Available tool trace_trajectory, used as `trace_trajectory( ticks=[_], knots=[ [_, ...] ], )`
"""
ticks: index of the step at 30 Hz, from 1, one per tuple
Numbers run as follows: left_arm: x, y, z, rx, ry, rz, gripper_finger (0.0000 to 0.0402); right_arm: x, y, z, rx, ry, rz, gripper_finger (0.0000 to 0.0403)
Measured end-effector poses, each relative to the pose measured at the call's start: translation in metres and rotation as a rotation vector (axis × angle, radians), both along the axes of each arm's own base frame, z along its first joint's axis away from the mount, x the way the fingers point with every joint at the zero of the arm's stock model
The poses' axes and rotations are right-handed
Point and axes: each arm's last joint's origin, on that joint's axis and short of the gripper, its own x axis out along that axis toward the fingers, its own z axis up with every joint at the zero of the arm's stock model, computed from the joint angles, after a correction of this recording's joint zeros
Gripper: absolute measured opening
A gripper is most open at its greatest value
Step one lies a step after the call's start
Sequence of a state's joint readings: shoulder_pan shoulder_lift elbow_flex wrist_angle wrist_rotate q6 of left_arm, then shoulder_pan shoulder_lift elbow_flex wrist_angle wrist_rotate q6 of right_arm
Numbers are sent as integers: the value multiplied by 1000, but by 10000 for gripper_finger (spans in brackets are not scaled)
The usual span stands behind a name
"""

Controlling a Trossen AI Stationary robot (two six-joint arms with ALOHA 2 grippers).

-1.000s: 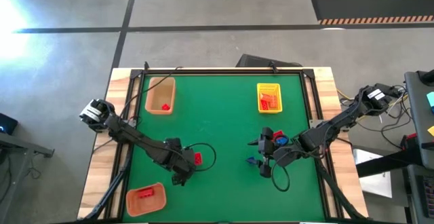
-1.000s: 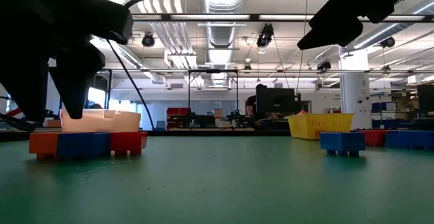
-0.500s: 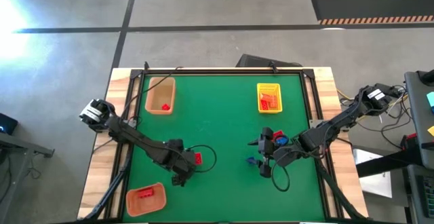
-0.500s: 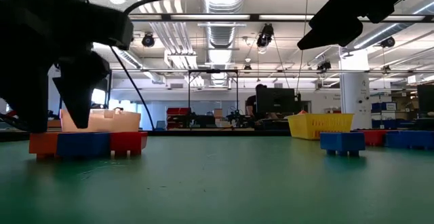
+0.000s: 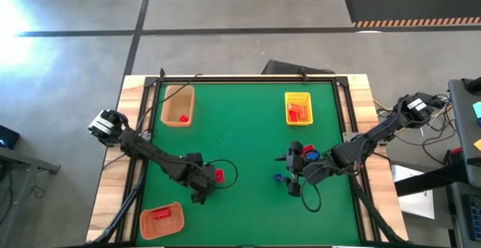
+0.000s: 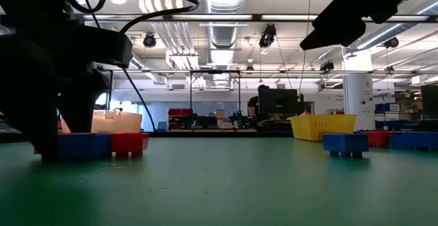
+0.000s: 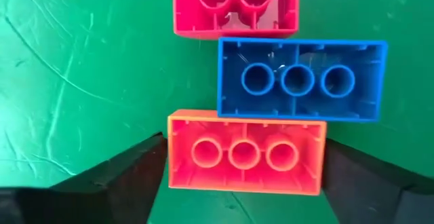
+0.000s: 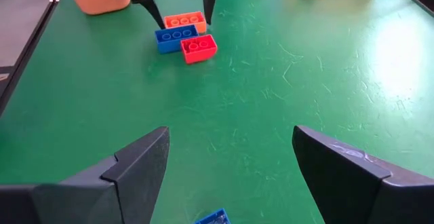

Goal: Sort & place blocks by color
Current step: Put the orange game piece into the yellow bin

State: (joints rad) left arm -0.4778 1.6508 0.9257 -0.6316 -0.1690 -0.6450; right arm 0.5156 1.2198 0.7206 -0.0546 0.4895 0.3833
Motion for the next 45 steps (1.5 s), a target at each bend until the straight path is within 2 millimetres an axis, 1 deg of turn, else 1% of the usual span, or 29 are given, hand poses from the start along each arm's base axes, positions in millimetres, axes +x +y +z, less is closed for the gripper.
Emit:
trace_trajectory(
  ticks=[4,8,10,12,15,18,20,22,23,26,30,34,39,45],
  knots=[
    [1,0,2,22,-13,0,278,-2,2,-1,-50,6,36,302],
    [1,2,7,40,-36,7,277,-3,5,-1,-114,-2,87,301],
    [0,5,17,51,-81,19,277,-3,8,0,-166,-28,117,300],
    [-1,9,32,70,-152,28,277,-3,10,0,-239,-64,146,296],
    [0,14,63,106,-361,83,277,0,15,-2,-353,-137,220,287],
    [6,16,97,96,-689,119,281,7,19,-3,-484,-234,262,276],
    [10,18,113,45,-891,105,285,13,22,-2,-604,-294,265,269],
    [13,19,122,-26,-1070,86,286,19,25,-2,-736,-325,254,262],
    [13,20,123,-54,-1129,86,286,23,26,-1,-791,-336,241,260],
    [11,24,116,-105,-1246,101,287,32,30,5,-919,-356,177,255],
    [10,25,105,-148,-1349,111,288,43,33,17,-1003,-421,162,255],
    [13,23,97,-196,-1421,110,289,59,28,27,-1018,-455,172,263],
    [24,18,88,-197,-1420,107,289,77,22,32,-1015,-462,156,273],
    [31,14,83,-223,-1441,89,290,87,27,32,-1018,-483,221,274]
  ],
)
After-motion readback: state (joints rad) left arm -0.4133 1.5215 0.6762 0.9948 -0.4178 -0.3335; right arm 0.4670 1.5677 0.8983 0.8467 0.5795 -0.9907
